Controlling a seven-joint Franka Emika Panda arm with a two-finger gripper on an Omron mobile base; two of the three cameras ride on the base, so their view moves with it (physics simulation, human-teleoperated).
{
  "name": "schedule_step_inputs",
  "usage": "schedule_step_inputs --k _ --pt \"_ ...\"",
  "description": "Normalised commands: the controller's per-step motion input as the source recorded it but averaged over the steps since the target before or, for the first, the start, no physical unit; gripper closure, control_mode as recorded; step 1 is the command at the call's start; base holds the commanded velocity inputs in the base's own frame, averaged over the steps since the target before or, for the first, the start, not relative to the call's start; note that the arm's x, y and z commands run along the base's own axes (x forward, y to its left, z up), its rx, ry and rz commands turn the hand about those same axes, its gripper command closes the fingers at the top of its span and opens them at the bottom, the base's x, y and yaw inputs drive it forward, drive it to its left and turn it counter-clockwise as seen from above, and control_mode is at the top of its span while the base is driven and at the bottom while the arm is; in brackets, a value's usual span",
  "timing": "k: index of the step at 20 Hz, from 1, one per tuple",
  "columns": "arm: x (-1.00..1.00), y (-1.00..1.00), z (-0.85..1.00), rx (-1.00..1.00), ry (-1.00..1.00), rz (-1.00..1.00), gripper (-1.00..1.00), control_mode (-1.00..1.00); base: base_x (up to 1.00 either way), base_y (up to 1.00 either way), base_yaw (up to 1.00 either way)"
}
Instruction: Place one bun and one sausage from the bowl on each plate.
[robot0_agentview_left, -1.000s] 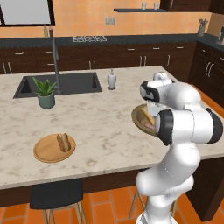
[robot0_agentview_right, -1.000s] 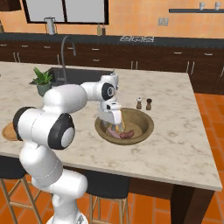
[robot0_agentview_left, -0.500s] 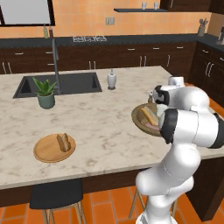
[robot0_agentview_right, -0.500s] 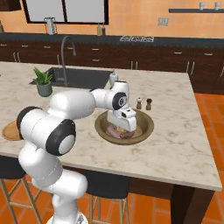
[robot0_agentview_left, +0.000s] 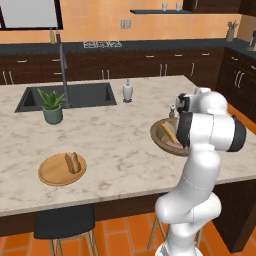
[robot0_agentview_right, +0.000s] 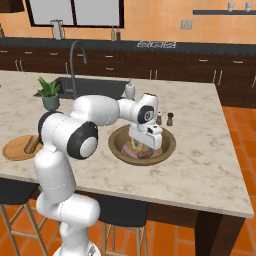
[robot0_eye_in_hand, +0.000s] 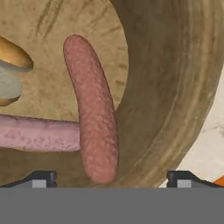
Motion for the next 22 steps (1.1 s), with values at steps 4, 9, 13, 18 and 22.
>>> schedule_step_inputs --k 4,9,13,18,22 --pt "0.22 -0.02 -0.51 0.0 0.0 0.0 -1.0 -1.0 0.0 0.0 0.0" --pt "0.0 0.0 -0.34 0.0 0.0 0.0 -1.0 -1.0 0.0 0.0 0.0" --pt "0.0 0.0 -0.32 0.0 0.0 0.0 -1.0 -1.0 0.0 0.0 0.0" --pt "0.0 0.0 -0.27 0.0 0.0 0.01 -1.0 -1.0 0.0 0.0 0.0" --pt "0.0 0.0 0.0 0.0 0.0 0.0 -1.0 -1.0 0.0 0.0 0.0"
